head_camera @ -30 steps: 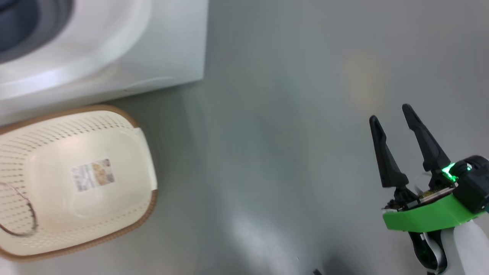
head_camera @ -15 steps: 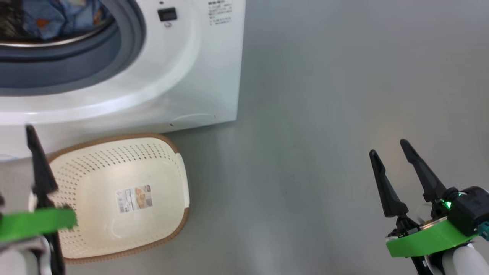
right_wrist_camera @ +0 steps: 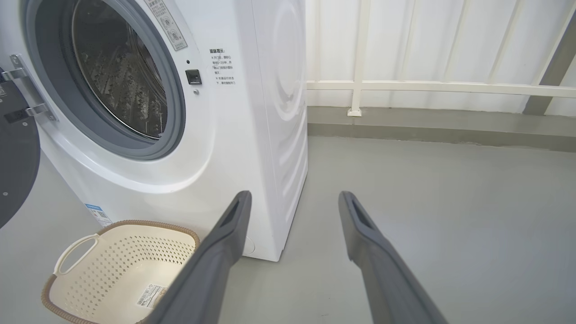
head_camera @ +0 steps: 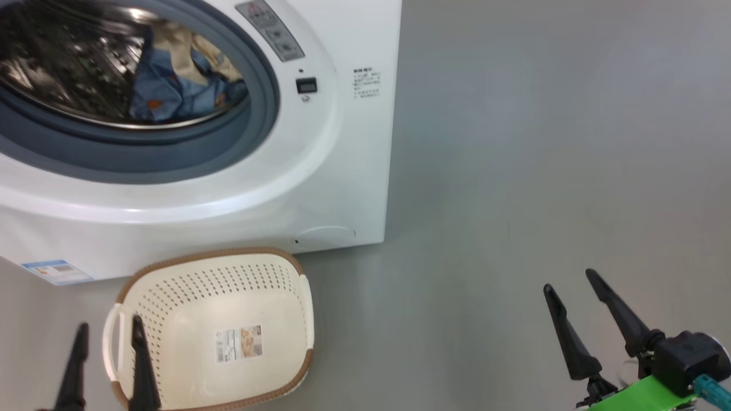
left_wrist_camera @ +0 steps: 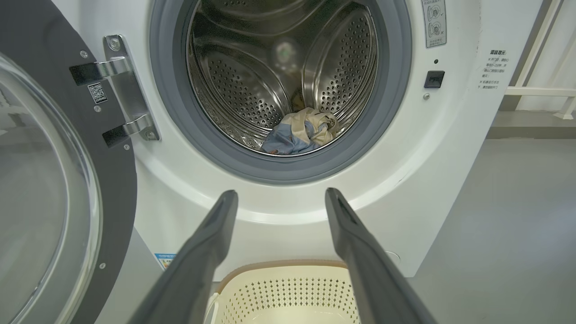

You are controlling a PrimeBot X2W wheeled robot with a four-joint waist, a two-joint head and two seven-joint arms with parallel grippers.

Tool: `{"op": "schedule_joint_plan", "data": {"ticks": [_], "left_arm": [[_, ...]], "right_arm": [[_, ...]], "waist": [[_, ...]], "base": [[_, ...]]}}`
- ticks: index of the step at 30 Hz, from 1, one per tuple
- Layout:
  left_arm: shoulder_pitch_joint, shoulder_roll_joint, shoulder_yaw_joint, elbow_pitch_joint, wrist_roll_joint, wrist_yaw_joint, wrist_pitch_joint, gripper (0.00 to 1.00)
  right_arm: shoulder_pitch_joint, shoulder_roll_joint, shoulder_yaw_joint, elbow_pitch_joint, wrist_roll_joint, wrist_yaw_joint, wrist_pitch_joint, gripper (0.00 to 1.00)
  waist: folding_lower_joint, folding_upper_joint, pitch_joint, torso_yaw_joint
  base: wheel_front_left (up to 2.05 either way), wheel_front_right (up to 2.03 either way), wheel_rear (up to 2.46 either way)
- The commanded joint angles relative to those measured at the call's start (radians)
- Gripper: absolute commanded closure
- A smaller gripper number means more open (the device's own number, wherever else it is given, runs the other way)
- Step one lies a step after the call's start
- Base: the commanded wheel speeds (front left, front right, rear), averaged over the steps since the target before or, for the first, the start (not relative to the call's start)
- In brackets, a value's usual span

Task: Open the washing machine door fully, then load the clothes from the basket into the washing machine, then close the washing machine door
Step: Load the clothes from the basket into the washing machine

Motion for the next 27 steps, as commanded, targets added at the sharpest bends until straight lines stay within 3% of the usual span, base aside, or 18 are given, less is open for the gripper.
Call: {"op": "schedule_joint_plan", "data": {"ticks": [1, 14, 27], "left_arm": [[0.019, 0.003, 0.019, -0.026, 0.006, 0.0, -0.005, 0.0], [0.115, -0.001, -0.016, -0.011, -0.003, -0.004, -0.004, 0.0], [0.14, 0.011, -0.033, -0.021, 0.005, 0.003, 0.011, 0.0]], "right_arm": [[0.019, -0.008, 0.026, -0.015, -0.018, 0.002, -0.005, 0.0], [0.099, 0.01, 0.032, -0.006, -0.032, 0.002, -0.005, 0.0], [0.118, 0.011, 0.029, -0.01, -0.035, 0.002, -0.005, 0.0]], "waist": [[0.0001, 0.0, -0.076, 0.031], [0.0001, 0.0, -0.203, 0.035], [0.0001, 0.0, -0.236, 0.03]], "base": [[0.0, 0.0, 0.0], [0.0, 0.0, 0.0], [0.0, 0.0, 0.0]]}}
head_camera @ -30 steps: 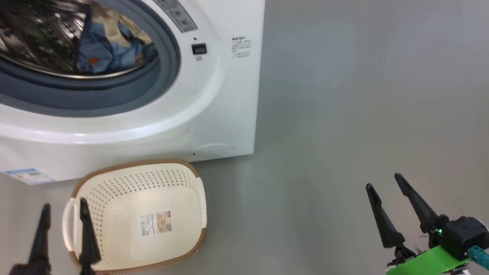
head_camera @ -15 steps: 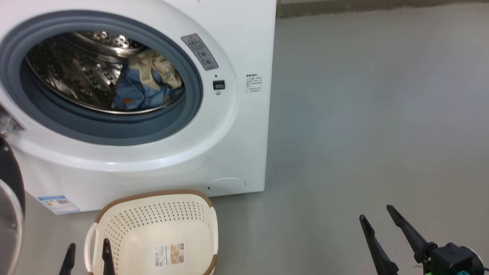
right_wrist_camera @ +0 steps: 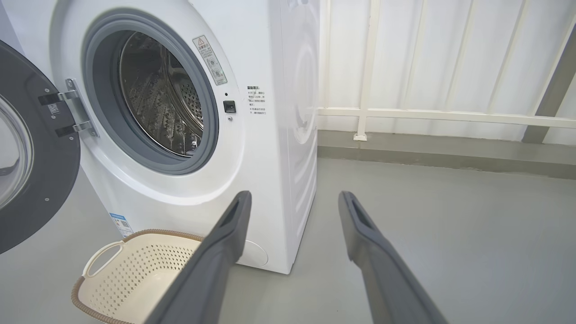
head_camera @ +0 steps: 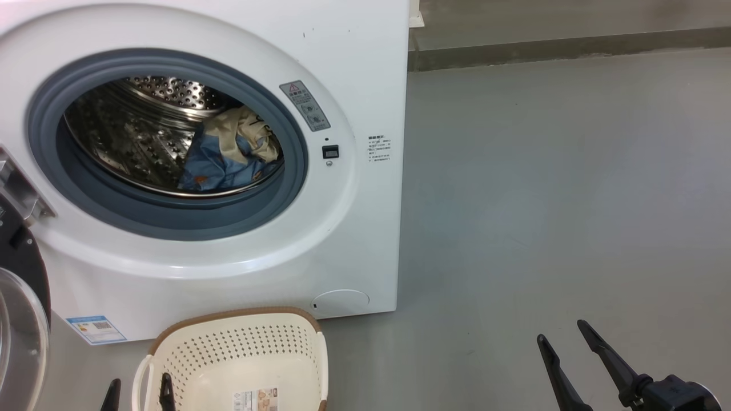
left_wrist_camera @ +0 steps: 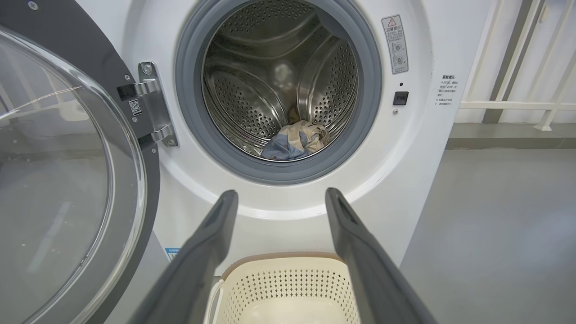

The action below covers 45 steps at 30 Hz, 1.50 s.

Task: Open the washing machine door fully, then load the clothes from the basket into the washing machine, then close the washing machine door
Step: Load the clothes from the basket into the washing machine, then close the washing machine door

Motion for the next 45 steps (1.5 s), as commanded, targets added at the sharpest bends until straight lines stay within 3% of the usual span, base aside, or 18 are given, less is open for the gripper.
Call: {"op": "schedule_joint_plan", "data": {"ticks": [1, 23, 45], "left_arm": [[-0.022, 0.012, 0.028, -0.027, 0.005, 0.005, 0.002, 0.0], [-0.025, 0.031, 0.005, -0.037, -0.003, 0.023, 0.012, 0.0], [-0.029, 0.04, -0.007, -0.022, -0.024, 0.024, 0.01, 0.0]], "right_arm": [[-0.011, -0.01, 0.015, -0.024, -0.008, 0.002, -0.005, 0.0], [-0.008, -0.001, 0.004, -0.033, -0.015, 0.002, -0.005, 0.0], [-0.009, -0.004, -0.001, -0.033, -0.012, 0.002, -0.005, 0.0]], "waist": [[0.0001, 0.0, 0.0, -0.001], [0.0001, 0.0, 0.004, 0.006], [0.0001, 0.0, 0.01, 0.023]], "base": [[0.0, 0.0, 0.0], [-0.05, 0.05, 0.0], [-1.03, 0.98, 0.05]]}}
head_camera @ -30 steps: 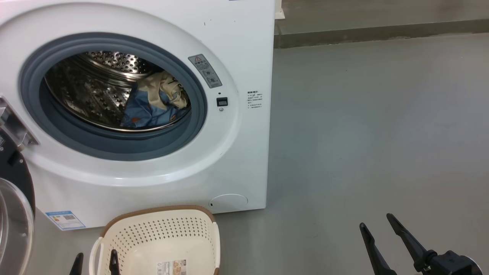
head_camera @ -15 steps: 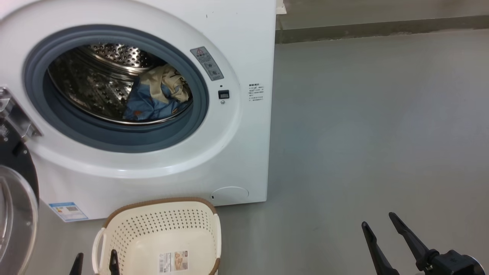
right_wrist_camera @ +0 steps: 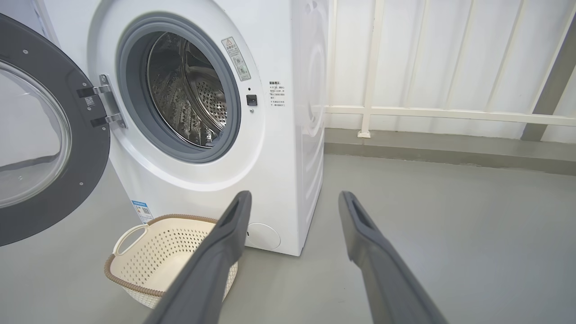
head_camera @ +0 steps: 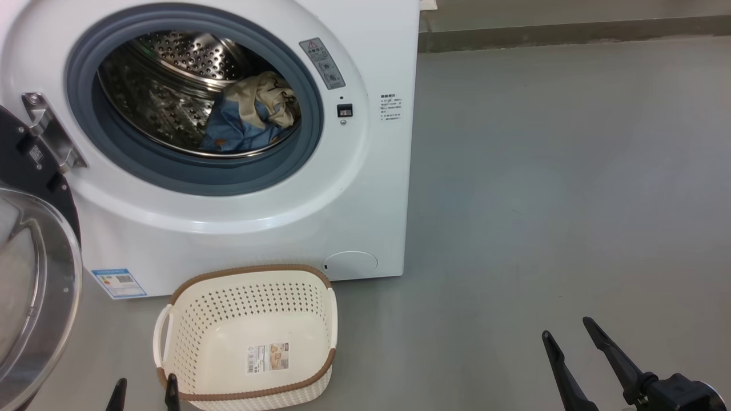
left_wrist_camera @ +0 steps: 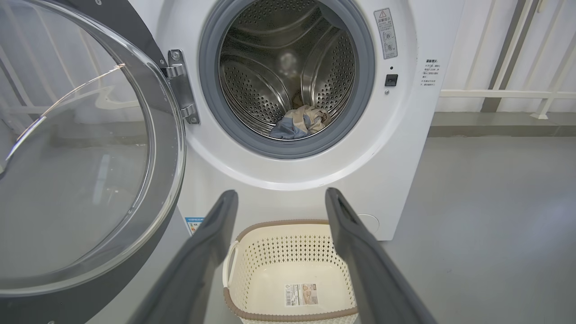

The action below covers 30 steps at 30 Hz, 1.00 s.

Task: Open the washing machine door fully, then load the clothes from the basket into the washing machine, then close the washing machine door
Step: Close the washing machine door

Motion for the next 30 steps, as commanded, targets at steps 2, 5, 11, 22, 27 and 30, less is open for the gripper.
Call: {"op": "schedule_joint_plan", "data": {"ticks": [2, 5, 11, 22, 27, 30], "left_arm": [[-0.029, 0.014, 0.031, -0.019, -0.009, 0.009, -0.008, 0.0], [-0.03, 0.015, 0.03, -0.019, -0.011, 0.009, -0.01, 0.0], [-0.031, 0.017, 0.026, -0.018, -0.013, 0.011, -0.013, 0.0], [-0.036, 0.023, 0.02, -0.016, -0.016, 0.014, -0.017, 0.0], [-0.046, 0.03, 0.015, -0.019, -0.015, 0.013, -0.015, 0.0], [-0.052, 0.035, 0.02, -0.028, -0.016, 0.018, -0.016, 0.0]], "right_arm": [[-0.009, -0.014, 0.022, -0.027, -0.006, 0.002, -0.005, 0.0], [-0.01, -0.015, 0.022, -0.027, -0.006, 0.002, -0.005, 0.0], [-0.01, -0.017, 0.019, -0.025, -0.004, 0.002, -0.005, 0.0], [-0.008, -0.014, 0.014, -0.023, -0.004, 0.002, -0.005, 0.0], [-0.001, -0.012, 0.0, -0.024, -0.006, 0.002, -0.005, 0.0], [-0.002, -0.013, -0.004, -0.026, -0.005, 0.002, -0.005, 0.0]], "waist": [[0.0, 0.0, 0.0, 0.0], [0.0, 0.0, 0.001, 0.0], [0.0, 0.0, 0.003, 0.001], [0.0, 0.0, 0.003, 0.016], [0.0, 0.0, 0.007, 0.055], [0.0, 0.0, 0.014, 0.098]], "base": [[0.0, 0.0, 0.0], [0.0, 0.0, 0.0], [0.0, 0.0, 0.0], [0.0, 0.0, 0.0], [0.0, 0.0, 0.0], [0.0, 0.0, 0.0]]}}
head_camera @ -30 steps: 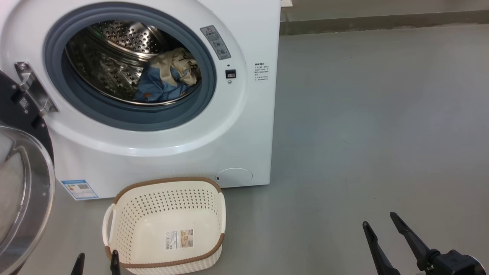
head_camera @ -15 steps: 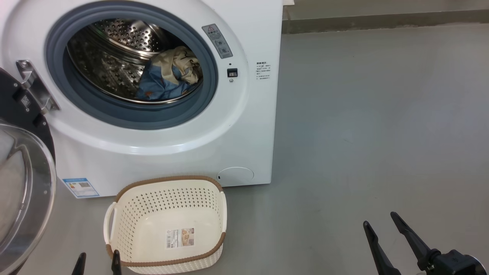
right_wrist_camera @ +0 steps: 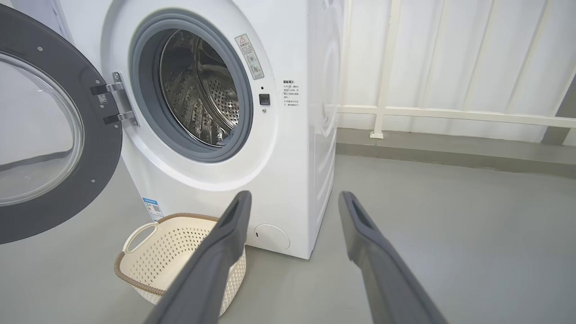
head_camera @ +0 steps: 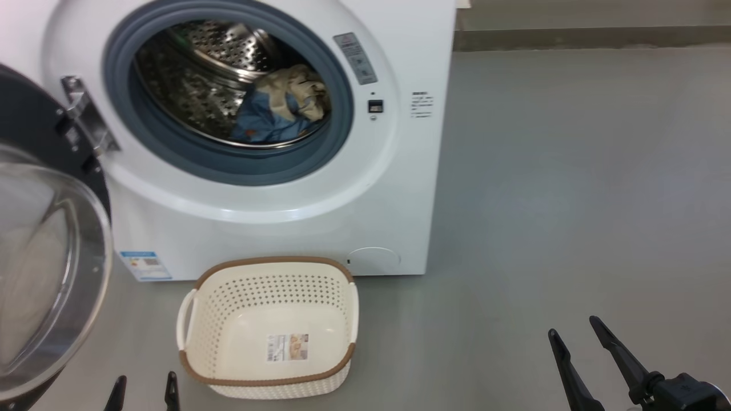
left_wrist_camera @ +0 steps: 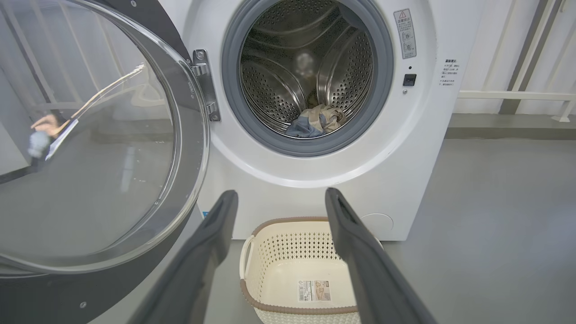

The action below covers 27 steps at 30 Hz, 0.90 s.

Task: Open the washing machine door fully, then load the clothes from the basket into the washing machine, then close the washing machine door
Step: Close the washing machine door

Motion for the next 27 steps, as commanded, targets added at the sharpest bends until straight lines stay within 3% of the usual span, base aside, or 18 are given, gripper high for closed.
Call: {"op": "schedule_joint_plan", "data": {"ticks": [1, 9, 20, 27], "left_arm": [[-0.05, 0.019, 0.037, -0.032, -0.005, 0.016, -0.008, 0.0], [-0.042, 0.015, 0.041, -0.055, -0.003, 0.035, -0.012, 0.0], [-0.042, 0.032, 0.037, -0.064, -0.012, 0.026, -0.008, 0.0], [-0.022, 0.026, 0.062, -0.088, -0.027, 0.043, -0.014, 0.0]], "right_arm": [[-0.005, -0.017, 0.014, -0.027, -0.005, 0.002, -0.005, 0.0], [-0.011, -0.029, 0.014, -0.029, -0.005, 0.002, -0.005, 0.0], [-0.006, -0.021, 0.027, -0.022, -0.003, 0.002, -0.005, 0.0], [-0.056, -0.033, 0.09, -0.005, 0.003, 0.002, -0.005, 0.0]], "waist": [[0.0, 0.0, 0.014, 0.058], [0.0, 0.0, 0.028, 0.204], [0.0, 0.0, -0.005, 0.407], [0.0, 0.0, 0.016, 0.441]], "base": [[0.0, 0.0, 0.0], [0.0, 0.0, 0.0], [0.0, 0.0, 0.0], [0.0, 0.0, 0.0]]}}
